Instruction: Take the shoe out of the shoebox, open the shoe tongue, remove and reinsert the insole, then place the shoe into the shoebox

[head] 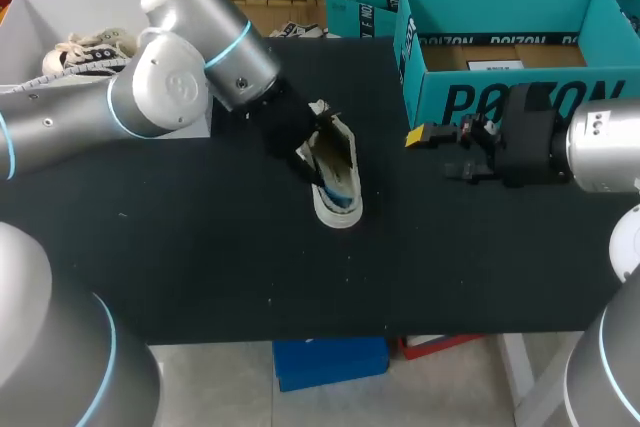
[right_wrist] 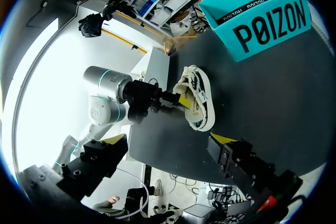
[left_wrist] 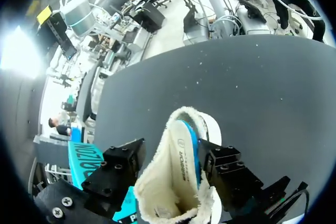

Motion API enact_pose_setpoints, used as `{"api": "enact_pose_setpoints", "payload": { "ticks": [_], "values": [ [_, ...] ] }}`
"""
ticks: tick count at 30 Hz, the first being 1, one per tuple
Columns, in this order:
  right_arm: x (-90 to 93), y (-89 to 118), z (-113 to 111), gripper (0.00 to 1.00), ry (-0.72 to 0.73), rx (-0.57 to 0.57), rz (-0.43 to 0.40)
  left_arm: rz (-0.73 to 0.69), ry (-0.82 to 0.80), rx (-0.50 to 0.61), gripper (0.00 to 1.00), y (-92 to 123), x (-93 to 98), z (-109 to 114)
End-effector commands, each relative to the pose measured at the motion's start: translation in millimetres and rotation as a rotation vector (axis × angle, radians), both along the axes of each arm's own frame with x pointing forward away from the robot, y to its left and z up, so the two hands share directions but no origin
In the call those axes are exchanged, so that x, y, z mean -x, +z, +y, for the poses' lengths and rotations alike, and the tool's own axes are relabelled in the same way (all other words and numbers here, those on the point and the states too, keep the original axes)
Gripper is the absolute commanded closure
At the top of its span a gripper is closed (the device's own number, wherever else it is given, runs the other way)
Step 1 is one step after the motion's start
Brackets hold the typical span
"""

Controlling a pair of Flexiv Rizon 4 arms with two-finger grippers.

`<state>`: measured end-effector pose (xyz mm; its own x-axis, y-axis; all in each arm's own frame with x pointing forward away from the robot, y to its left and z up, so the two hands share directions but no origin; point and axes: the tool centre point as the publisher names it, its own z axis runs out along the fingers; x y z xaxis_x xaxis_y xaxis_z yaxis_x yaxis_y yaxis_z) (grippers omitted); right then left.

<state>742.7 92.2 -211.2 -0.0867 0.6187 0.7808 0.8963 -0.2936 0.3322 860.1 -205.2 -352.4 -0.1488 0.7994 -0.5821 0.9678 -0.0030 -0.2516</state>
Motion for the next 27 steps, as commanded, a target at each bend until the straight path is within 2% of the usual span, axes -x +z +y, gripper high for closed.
{"api": "enact_pose_setpoints", "payload": {
  "ticks": [1, 3, 11, 22, 27],
  "values": [
    [0.0, 0.0, -0.2, 0.0, 0.0, -0.001, 0.0, -0.026, -0.004, -0.025, 0.72, 20.5, 9.1, 14.4],
    [0.0, 0.0, -0.2, 0.0, 0.0, -0.001, 0.0, -0.036, -0.023, -0.058, 1.0, 21.2, 11.0, 14.9],
    [0.0, 0.0, -0.2, 0.0, 0.0, -0.001, 0.0, -0.068, -0.066, -0.21, 1.0, -1.4, 17.2, 20.2],
    [0.0, 0.0, -0.2, 0.0, 0.0, -0.001, 0.0, -0.048, -0.054, -0.229, 1.0, -27.1, 17.3, 17.0],
    [0.0, 0.0, -0.2, 0.0, 0.0, -0.001, 0.0, -0.058, -0.05, -0.232, 1.0, -30.8, 14.5, 10.5]
  ]
}}
